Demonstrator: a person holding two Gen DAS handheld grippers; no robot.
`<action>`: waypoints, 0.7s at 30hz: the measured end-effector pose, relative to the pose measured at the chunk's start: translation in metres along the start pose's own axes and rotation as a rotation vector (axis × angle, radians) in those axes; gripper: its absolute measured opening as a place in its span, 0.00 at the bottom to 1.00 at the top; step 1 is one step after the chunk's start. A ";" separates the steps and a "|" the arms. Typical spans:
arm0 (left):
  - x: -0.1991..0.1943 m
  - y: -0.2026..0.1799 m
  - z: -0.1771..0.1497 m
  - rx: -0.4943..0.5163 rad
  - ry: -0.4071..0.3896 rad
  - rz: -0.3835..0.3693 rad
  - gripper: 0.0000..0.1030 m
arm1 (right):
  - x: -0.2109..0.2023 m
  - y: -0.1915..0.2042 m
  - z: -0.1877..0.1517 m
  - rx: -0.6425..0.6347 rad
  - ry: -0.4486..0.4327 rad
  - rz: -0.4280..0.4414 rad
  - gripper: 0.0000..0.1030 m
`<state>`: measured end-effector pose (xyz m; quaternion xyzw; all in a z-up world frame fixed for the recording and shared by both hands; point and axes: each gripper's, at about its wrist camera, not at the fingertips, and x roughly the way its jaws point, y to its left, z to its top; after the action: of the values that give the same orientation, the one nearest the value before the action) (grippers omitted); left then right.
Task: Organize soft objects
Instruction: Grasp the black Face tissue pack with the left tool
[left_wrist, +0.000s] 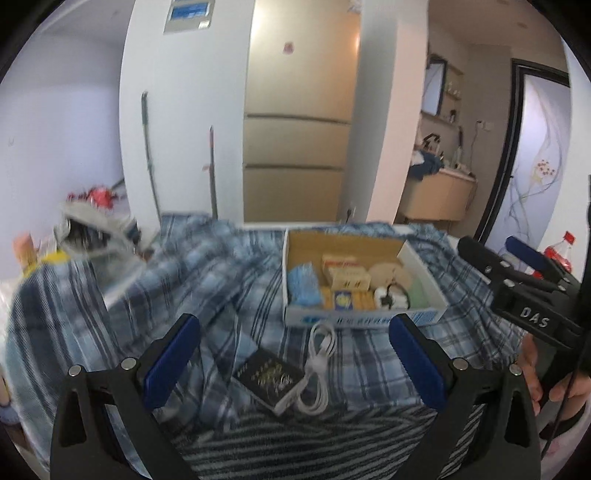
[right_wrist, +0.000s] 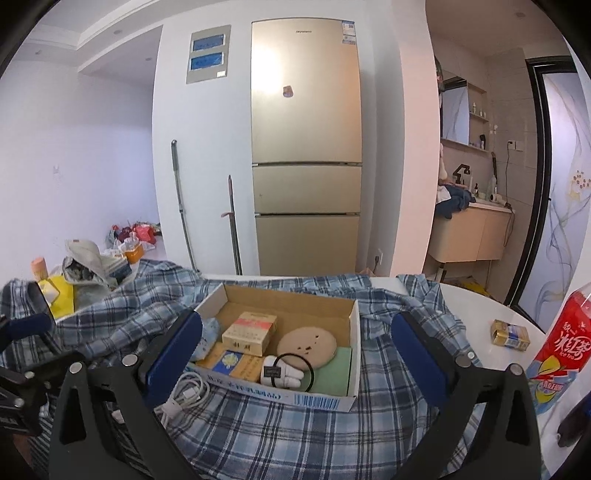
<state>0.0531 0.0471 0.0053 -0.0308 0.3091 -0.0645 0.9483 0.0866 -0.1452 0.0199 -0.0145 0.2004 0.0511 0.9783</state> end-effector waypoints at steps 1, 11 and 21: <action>0.005 0.002 -0.001 -0.014 0.022 0.010 1.00 | 0.001 0.001 -0.002 -0.004 0.002 -0.002 0.99; 0.072 0.029 -0.015 -0.220 0.327 0.063 0.76 | 0.012 0.009 -0.019 -0.073 0.024 -0.049 0.99; 0.100 0.034 -0.026 -0.275 0.440 0.071 0.65 | 0.017 0.009 -0.022 -0.081 0.053 -0.048 0.99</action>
<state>0.1216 0.0664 -0.0778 -0.1338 0.5147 0.0062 0.8468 0.0929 -0.1361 -0.0073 -0.0603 0.2237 0.0354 0.9721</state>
